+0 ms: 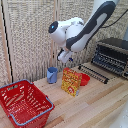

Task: Kindly position your hand close to the oven tray's handle. Softly yet firmly grasp the handle using your hand. Slowly and with caution, draw the tray out until it is fully stretched out.

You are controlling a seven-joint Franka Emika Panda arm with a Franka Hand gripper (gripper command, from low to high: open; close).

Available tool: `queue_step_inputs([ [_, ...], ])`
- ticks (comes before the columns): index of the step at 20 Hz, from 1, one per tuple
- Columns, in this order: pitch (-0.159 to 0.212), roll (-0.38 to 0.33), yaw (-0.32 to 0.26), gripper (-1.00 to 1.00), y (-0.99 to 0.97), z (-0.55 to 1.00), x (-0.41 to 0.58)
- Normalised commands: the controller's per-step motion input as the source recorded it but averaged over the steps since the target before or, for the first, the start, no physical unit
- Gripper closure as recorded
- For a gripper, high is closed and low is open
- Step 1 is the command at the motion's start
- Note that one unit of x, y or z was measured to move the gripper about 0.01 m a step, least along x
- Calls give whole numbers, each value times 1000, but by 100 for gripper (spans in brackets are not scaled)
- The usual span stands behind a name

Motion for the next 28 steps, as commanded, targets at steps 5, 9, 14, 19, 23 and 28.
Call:
queue_step_inputs([
  [5, -94, -275, 145, -100, -453, 0, -126],
  [9, -61, -220, 134, -100, -572, -59, -78],
  [14, -51, -117, 112, -100, -766, -247, -114],
  [19, -55, -49, 90, -100, -829, -327, -129],
  [23, -29, 22, 42, -100, -780, -114, 11],
  [28, -32, 77, -17, -100, -788, 0, 129],
])
